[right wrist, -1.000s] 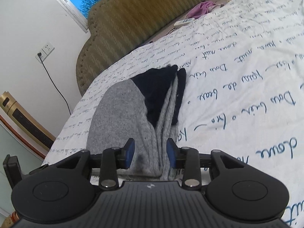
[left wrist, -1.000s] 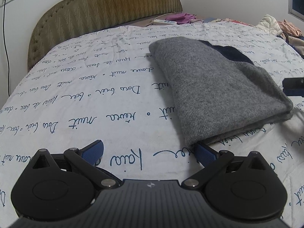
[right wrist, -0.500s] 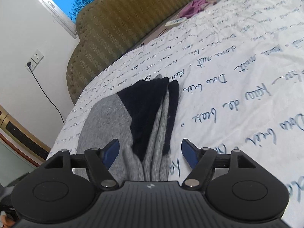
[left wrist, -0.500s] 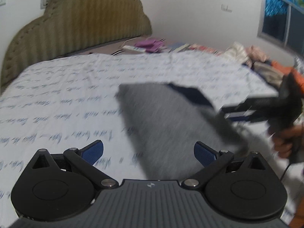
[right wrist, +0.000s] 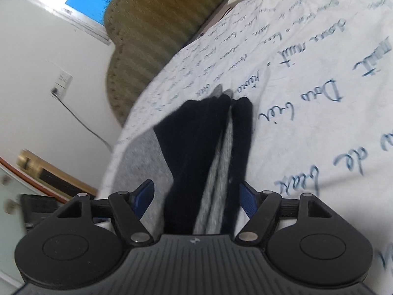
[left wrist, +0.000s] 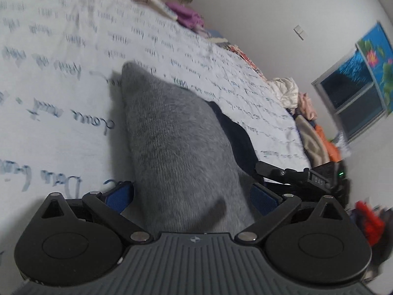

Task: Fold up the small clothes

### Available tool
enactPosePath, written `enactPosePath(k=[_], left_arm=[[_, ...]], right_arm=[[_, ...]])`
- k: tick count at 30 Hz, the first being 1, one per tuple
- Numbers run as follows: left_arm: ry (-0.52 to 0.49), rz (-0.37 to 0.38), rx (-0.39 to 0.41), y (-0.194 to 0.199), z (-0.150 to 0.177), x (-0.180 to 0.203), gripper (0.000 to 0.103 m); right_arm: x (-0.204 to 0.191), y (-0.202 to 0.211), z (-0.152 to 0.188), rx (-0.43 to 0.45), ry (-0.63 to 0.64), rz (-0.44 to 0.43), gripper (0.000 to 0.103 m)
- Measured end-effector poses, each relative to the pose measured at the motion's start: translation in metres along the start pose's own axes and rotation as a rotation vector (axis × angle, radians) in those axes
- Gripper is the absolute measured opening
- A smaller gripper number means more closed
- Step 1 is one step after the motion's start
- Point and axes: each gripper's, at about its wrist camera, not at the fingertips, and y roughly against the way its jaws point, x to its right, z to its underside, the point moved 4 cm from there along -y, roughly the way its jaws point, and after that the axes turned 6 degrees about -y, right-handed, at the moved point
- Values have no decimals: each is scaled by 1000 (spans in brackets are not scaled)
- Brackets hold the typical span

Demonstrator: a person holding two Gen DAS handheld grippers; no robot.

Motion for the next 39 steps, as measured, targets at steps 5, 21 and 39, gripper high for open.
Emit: enactPosePath(k=[5, 21, 39], left_arm=[[85, 112, -17, -30, -10, -16, 100], [-92, -65, 95, -10, -6, 20, 44], [-194, 33, 174, 123, 42, 115, 47]], right_arm=[[-3, -26, -15, -64, 14, -81, 74], [-42, -53, -8, -49, 148, -77, 24], [-167, 76, 67, 36, 319, -196, 25]])
